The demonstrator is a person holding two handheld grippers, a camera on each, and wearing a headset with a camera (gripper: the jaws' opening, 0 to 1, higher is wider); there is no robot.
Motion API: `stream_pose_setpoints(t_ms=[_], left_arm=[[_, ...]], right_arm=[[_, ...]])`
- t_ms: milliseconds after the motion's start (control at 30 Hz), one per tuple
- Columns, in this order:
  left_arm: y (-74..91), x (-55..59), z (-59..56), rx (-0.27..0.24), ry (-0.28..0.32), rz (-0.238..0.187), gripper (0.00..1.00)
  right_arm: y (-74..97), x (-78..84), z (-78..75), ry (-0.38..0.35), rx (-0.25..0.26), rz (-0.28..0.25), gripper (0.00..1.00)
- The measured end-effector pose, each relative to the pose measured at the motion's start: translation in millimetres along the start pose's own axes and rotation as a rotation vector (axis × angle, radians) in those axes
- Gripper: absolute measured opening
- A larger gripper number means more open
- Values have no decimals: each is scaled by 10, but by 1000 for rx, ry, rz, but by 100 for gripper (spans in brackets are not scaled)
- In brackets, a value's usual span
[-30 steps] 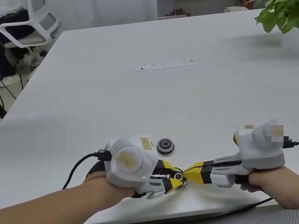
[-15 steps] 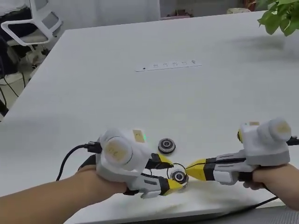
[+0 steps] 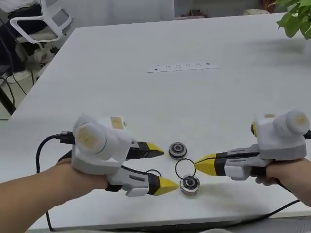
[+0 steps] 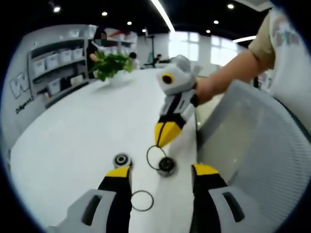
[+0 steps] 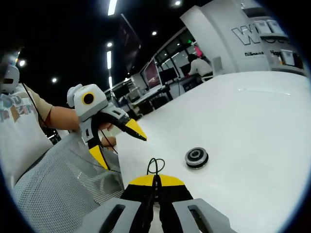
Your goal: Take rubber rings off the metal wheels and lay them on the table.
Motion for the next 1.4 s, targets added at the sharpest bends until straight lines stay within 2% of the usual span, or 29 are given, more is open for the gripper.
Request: stream_pose_setpoints(t_ms=[467, 767, 1167, 1400], left_arm=[[308, 154, 15, -37, -2, 10, 67], [497, 214, 90, -89, 27, -12, 73], [686, 310, 132, -134, 53, -19, 83], [760, 364, 154, -154, 66, -20, 86]], right_arm=[[-210, -160, 105, 55, -42, 40, 0], [-396, -203, 144, 81, -58, 84, 0], [-626, -137, 177, 71, -72, 146, 0], [-757, -24, 189, 64, -78, 200, 0]])
Point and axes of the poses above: the centre of the closed fingertips' face, and the gripper's own axes: y roughly backward along the fingers, z roughly to its left, x roughly out of its underside, the point moved 1 cm from there along y, roughly backward along the fingers, and after that the axes turned 11 degrees about x, right-handed, at the moved point
